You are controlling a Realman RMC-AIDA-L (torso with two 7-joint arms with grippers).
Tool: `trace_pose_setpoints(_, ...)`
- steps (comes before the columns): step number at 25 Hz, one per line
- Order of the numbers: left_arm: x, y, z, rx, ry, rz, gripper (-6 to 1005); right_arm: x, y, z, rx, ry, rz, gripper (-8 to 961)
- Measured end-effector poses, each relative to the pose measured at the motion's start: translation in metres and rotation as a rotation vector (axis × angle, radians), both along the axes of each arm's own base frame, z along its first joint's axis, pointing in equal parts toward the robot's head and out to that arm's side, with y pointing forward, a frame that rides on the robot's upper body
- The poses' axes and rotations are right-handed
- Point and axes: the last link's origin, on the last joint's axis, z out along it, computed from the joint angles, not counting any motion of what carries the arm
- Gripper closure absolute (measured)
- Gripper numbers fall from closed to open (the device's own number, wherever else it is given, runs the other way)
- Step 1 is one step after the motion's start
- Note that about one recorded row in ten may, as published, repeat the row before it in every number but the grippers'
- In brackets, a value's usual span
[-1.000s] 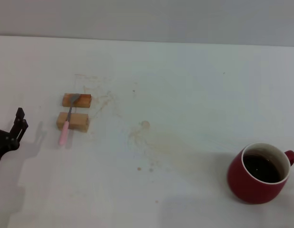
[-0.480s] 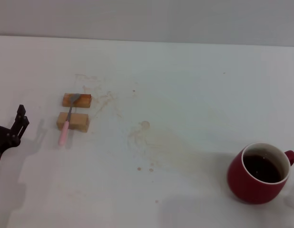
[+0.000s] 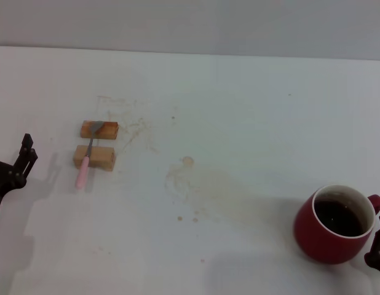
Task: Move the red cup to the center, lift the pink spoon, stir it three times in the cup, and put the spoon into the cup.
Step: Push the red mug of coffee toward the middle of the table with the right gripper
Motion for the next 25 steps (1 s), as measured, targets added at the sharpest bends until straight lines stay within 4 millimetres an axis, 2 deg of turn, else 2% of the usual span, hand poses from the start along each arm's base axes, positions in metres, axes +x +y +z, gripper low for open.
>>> trace_pose_setpoints(25, -0.002, -0.004, 0.001, 0.004, 0.002, 0.007, 192, -0.001, 0.017, -0.015, -0.107, 0.006, 0.012, 954)
